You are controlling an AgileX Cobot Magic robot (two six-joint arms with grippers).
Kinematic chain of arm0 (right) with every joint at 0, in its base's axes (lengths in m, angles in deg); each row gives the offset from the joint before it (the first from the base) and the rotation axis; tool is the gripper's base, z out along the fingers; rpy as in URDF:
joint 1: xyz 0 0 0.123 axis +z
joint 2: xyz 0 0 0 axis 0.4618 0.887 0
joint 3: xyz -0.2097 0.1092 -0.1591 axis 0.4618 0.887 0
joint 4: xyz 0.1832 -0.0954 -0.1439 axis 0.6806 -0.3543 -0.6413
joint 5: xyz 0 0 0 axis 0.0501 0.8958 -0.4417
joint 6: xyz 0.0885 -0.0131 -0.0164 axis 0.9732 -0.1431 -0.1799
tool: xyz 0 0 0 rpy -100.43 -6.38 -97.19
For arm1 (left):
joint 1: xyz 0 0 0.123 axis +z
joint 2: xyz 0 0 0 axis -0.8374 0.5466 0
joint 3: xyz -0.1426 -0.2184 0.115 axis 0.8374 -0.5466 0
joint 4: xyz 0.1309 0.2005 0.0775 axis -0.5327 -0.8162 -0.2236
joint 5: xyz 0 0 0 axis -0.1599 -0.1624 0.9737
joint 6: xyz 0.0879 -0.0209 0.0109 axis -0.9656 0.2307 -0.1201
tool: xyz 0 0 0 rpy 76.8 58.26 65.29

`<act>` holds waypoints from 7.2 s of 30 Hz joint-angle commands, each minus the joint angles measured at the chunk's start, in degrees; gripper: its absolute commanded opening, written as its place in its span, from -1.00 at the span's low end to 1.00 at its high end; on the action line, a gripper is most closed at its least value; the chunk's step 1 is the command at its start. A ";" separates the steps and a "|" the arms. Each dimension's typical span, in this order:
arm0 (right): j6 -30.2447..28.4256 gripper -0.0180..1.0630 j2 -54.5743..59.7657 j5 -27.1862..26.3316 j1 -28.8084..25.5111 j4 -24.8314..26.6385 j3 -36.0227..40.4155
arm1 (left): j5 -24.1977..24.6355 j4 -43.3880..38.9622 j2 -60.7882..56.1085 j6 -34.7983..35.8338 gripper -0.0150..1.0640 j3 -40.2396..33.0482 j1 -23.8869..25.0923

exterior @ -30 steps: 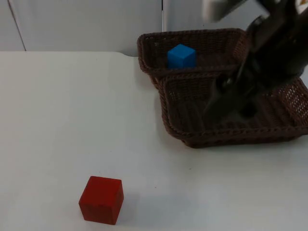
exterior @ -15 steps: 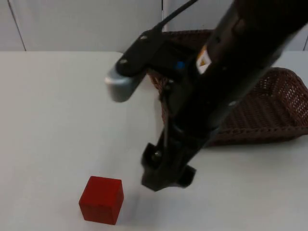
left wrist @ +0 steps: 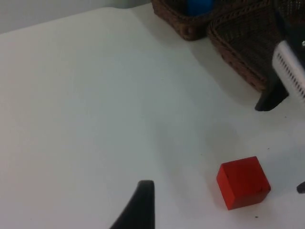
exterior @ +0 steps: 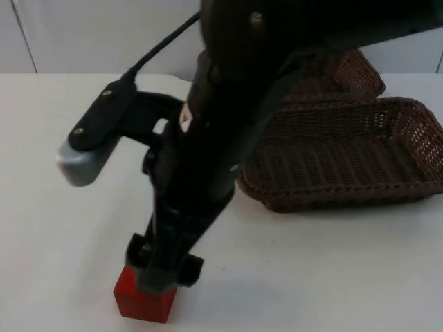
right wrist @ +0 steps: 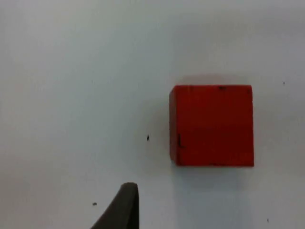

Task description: Pick up one cube with the left hand and place it into the upper basket. Pick up one cube with the right hand and place it into the lower basket.

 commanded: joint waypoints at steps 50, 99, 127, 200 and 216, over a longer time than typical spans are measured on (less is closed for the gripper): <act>-5.49 -0.97 6.09 -0.24 1.13 3.89 -4.17 | -1.14 -1.23 -0.33 0.22 0.73 -0.18 -0.16; 12.31 -0.97 -6.07 13.42 -11.87 -4.73 -4.17 | -0.71 -1.50 -0.33 0.22 0.73 -0.18 -0.16; 13.85 -0.97 -6.07 9.22 -34.27 -4.83 -3.97 | -0.71 -1.83 -0.33 0.22 0.73 -0.18 -0.16; 22.91 0.81 -5.26 -19.62 -35.69 -2.75 12.52 | -1.26 -2.42 -0.33 0.22 0.73 -0.18 -0.16; 22.91 0.81 -24.38 -8.23 -35.69 -2.89 12.52 | -1.37 -2.42 -0.33 0.22 0.73 -0.18 -0.16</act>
